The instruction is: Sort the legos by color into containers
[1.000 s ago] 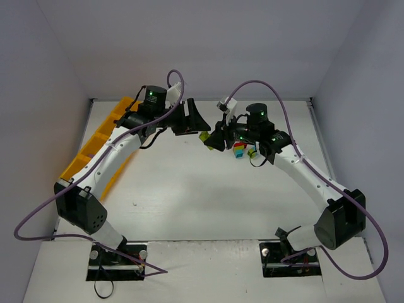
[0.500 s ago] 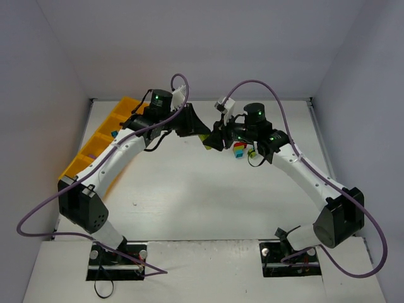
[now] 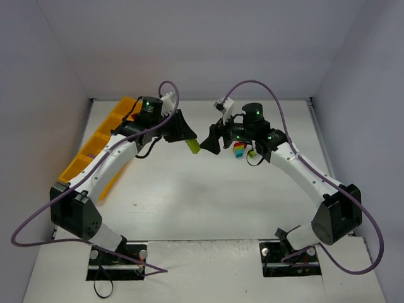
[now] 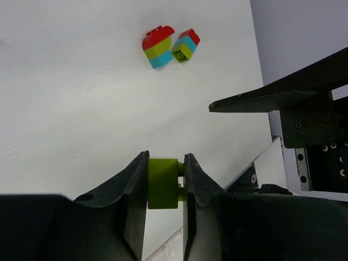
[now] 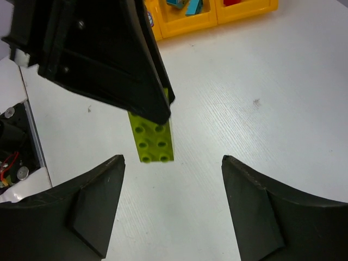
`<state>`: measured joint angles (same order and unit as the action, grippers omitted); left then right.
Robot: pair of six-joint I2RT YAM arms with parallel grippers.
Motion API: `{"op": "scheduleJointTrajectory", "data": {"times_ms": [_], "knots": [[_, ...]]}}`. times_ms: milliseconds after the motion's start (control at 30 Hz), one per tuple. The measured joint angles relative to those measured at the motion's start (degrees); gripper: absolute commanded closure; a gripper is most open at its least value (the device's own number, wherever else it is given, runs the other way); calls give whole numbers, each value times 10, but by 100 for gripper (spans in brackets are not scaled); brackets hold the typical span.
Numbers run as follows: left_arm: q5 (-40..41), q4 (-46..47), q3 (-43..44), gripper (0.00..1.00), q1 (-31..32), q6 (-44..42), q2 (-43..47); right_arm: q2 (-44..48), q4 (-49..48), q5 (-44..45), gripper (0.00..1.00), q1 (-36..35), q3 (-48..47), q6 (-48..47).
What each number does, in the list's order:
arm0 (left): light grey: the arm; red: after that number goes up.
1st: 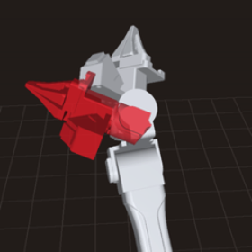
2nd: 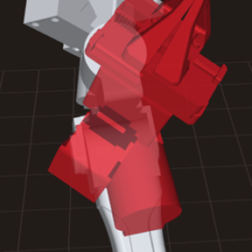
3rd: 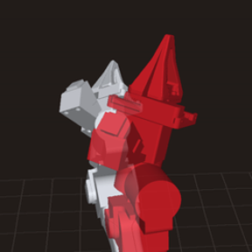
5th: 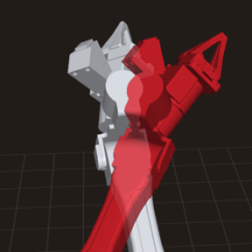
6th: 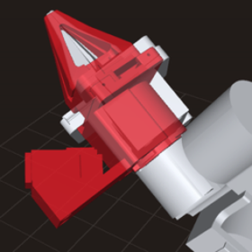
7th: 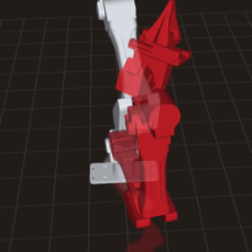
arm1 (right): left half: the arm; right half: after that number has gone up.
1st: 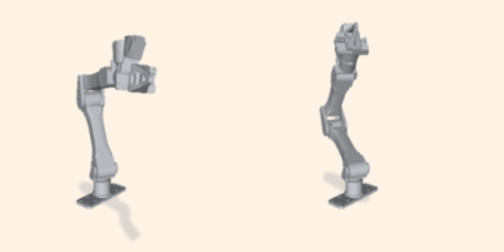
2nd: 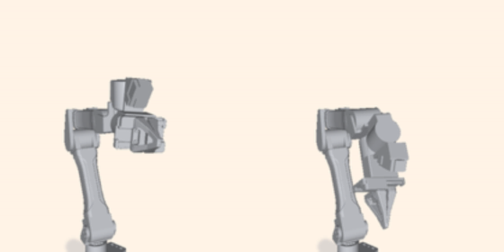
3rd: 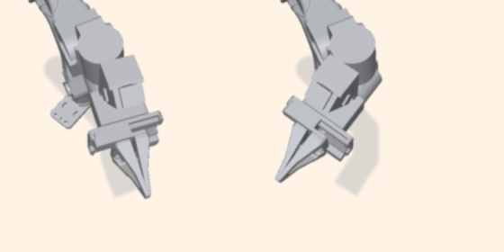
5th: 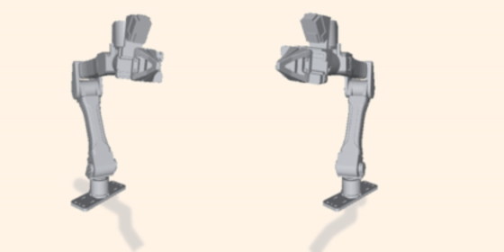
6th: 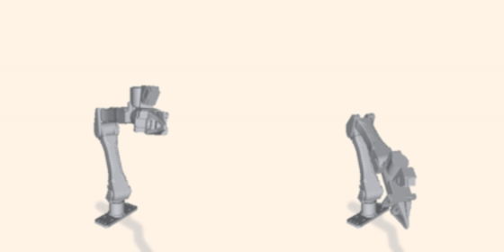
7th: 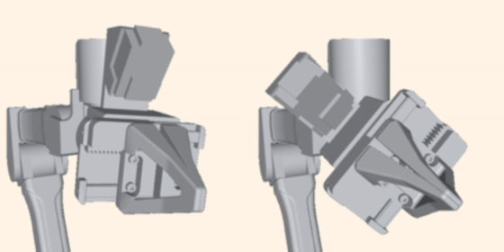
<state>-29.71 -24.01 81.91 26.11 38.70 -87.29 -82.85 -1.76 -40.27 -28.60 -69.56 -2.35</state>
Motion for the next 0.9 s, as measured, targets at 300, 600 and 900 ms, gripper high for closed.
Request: {"op": "scheduleJointTrajectory", "data": {"times_ms": [300,600,900], "knots": [[89,-51,-41,100,-85,-32,82,-10,-3,30,23,0,0,10],[283,-147,-112,100,-227,-71,188,-10,-7,77,24,0,0,42],[409,-173,-196,100,-335,-79,200,-9,-19,133,25,0,50,86]]}}
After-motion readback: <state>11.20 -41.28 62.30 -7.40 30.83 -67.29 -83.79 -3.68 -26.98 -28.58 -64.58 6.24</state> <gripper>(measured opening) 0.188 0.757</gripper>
